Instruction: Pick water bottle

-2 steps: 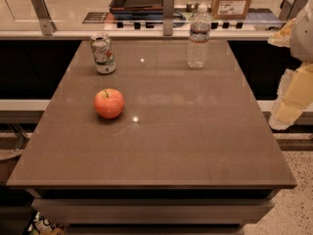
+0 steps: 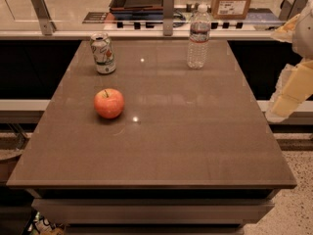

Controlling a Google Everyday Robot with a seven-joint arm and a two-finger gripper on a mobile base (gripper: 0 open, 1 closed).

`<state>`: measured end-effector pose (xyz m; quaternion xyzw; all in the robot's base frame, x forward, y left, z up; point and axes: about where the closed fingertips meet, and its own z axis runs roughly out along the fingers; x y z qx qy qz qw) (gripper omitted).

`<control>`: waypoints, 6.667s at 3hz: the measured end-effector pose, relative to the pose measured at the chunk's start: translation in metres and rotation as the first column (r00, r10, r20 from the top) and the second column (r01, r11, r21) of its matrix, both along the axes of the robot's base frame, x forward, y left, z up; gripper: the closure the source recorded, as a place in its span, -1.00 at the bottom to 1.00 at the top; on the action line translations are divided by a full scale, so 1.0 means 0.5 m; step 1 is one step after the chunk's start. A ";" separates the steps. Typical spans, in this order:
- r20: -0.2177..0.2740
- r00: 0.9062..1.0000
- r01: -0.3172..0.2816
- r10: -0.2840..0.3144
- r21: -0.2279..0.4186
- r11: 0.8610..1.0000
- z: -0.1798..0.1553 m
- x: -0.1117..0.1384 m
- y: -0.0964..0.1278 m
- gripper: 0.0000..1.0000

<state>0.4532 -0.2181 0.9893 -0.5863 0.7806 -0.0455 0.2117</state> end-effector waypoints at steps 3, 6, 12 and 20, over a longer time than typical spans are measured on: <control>0.189 0.954 0.160 -0.232 0.334 0.929 -0.019 0.174 -0.038 -1.00; 0.256 0.928 0.082 -0.272 0.572 0.816 -0.024 0.357 -0.004 -1.00; 0.226 0.938 -0.005 -0.262 0.766 0.643 -0.091 0.564 0.071 -1.00; 0.190 0.969 -0.082 -0.158 0.850 0.521 -0.132 0.640 0.191 1.00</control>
Offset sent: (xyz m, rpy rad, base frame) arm 0.0938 -0.0287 -0.0125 0.3630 -0.2626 -0.2524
